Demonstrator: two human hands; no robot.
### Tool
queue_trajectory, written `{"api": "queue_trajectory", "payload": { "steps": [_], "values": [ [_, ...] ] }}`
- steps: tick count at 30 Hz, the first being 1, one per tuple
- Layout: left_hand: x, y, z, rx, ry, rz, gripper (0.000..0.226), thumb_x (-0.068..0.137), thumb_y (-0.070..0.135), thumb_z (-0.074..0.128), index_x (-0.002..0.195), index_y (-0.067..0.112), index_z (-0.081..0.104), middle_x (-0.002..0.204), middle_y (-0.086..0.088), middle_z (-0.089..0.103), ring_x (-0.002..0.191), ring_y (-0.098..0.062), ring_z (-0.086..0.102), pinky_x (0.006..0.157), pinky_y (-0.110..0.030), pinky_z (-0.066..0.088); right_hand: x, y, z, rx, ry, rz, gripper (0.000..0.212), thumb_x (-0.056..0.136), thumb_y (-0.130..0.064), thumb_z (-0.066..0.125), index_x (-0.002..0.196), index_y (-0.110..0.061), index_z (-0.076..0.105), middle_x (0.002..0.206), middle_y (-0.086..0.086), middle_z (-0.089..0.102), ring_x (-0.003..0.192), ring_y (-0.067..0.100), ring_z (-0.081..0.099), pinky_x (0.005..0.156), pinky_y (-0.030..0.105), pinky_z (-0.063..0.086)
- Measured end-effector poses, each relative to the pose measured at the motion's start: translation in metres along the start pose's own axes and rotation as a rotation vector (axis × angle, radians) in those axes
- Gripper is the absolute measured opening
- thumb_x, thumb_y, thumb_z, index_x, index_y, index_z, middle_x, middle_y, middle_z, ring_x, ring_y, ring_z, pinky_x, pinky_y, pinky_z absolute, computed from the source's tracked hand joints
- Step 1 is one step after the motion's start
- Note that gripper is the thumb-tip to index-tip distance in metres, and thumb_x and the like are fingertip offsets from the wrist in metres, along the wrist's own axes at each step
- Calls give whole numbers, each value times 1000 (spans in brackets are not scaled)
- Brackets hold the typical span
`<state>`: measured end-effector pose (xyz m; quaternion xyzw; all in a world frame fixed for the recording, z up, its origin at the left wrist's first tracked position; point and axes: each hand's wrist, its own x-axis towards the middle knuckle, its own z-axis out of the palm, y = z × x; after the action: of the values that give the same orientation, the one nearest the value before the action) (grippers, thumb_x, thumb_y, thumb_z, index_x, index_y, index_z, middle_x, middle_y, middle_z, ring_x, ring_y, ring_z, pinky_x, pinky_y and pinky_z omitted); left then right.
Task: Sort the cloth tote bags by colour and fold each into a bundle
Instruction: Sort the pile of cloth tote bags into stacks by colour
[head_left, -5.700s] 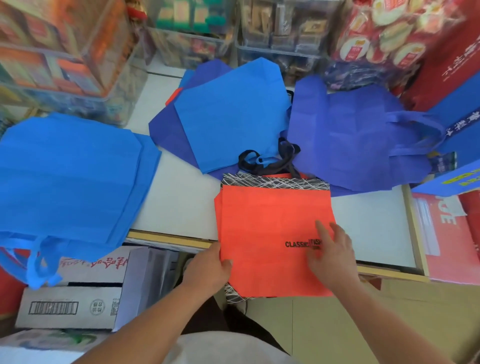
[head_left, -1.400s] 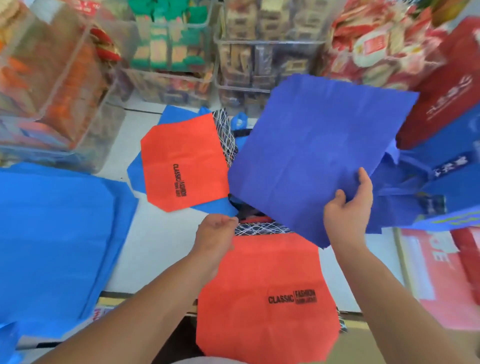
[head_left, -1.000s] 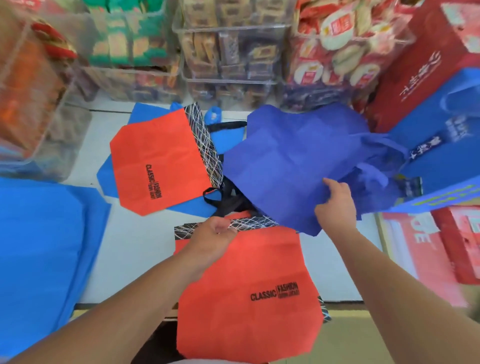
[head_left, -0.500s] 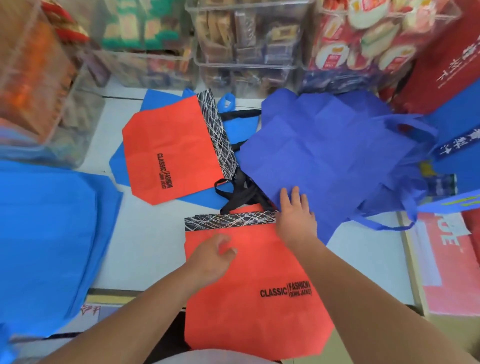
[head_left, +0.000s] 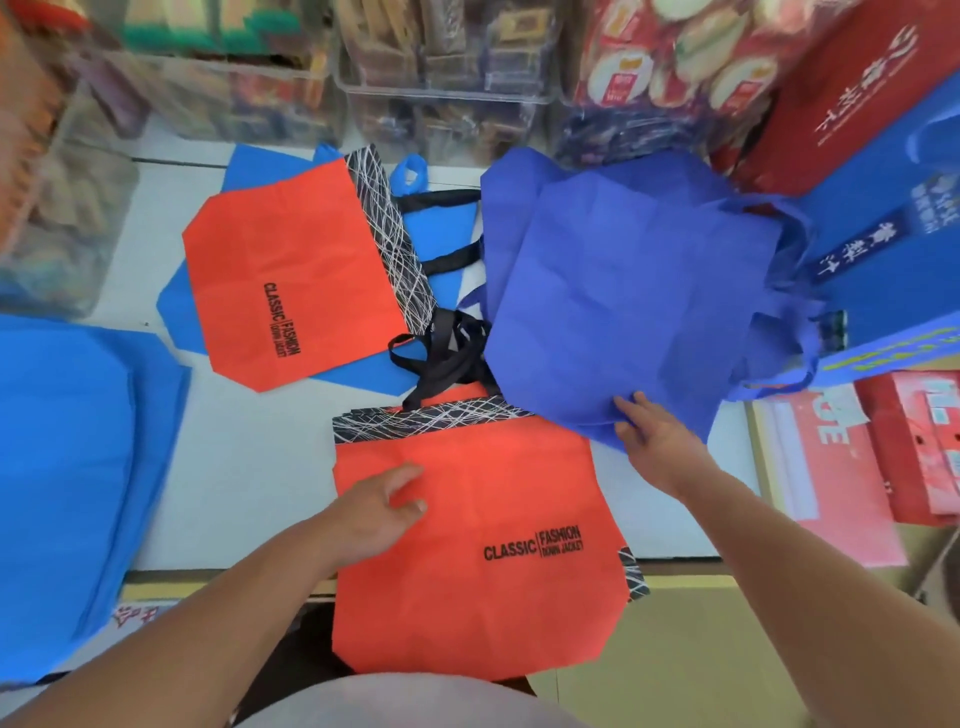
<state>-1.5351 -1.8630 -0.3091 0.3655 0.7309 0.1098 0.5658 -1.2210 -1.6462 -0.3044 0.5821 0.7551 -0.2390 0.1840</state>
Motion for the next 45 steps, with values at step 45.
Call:
{"api": "queue_trajectory", "payload": {
  "steps": [45],
  "values": [
    [-6, 3, 2, -266, -16, -23, 60, 97, 39, 64, 153, 33, 41, 159, 19, 31, 144, 2, 30, 118, -21, 23, 6, -100, 10, 103, 270, -119, 71, 97, -52, 52, 159, -26, 29, 170, 8, 8, 156, 27, 1, 122, 63, 4]
  ]
}}
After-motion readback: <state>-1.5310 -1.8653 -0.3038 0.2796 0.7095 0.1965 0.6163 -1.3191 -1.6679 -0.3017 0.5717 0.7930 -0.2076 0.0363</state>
